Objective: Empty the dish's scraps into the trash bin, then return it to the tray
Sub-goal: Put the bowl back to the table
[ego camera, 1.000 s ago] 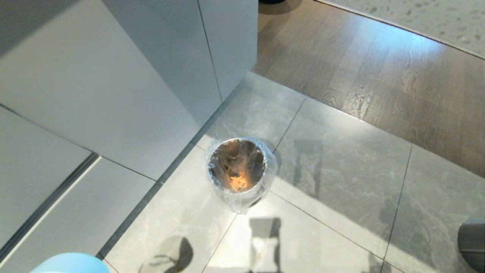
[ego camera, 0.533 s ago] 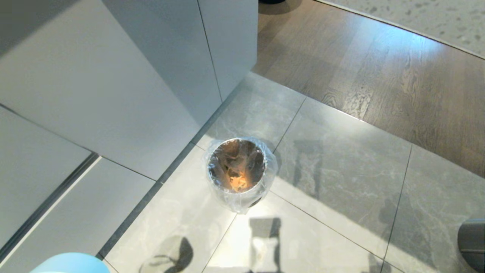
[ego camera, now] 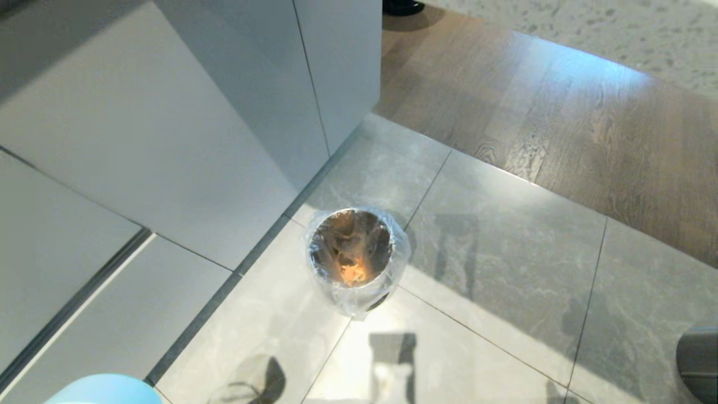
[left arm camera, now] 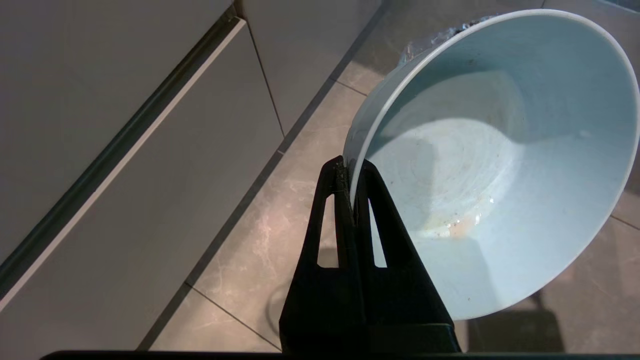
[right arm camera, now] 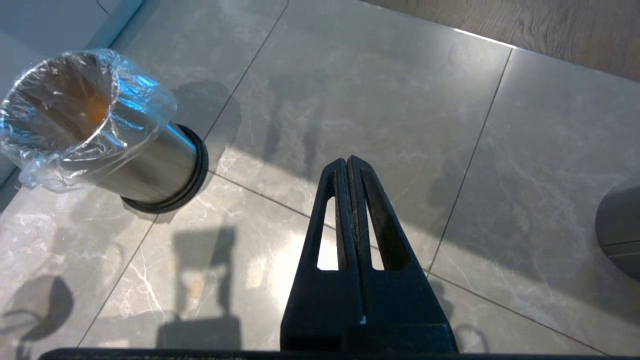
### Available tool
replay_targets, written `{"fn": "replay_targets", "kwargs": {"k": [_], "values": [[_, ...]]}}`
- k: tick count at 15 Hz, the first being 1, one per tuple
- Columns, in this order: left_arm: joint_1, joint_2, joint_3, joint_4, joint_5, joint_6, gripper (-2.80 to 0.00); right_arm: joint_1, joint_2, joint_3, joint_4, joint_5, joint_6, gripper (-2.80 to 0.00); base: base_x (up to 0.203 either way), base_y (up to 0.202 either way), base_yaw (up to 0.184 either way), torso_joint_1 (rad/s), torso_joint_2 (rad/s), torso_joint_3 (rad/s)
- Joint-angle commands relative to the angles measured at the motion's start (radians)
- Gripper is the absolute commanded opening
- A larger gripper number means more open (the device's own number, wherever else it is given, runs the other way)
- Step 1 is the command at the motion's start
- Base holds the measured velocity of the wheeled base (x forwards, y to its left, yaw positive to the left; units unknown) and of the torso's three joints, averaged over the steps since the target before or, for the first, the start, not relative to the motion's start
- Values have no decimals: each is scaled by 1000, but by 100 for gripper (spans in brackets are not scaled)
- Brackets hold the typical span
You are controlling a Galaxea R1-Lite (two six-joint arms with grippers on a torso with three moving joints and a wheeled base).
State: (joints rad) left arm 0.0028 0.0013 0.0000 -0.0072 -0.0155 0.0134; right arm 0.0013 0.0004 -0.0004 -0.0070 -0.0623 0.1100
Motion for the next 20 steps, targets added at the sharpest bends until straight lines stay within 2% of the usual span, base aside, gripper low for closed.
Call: {"fn": "replay_targets", "kwargs": {"k": [1,20], "values": [[0,0,0,0,0,0,-280,0,1,0,-1,-1,0,-280,0,0,0,5,7,181],[0,0,0,1,8,2,-280,0,0,0,-1,-1,0,-280,0,0,0,3,2,201]]}}
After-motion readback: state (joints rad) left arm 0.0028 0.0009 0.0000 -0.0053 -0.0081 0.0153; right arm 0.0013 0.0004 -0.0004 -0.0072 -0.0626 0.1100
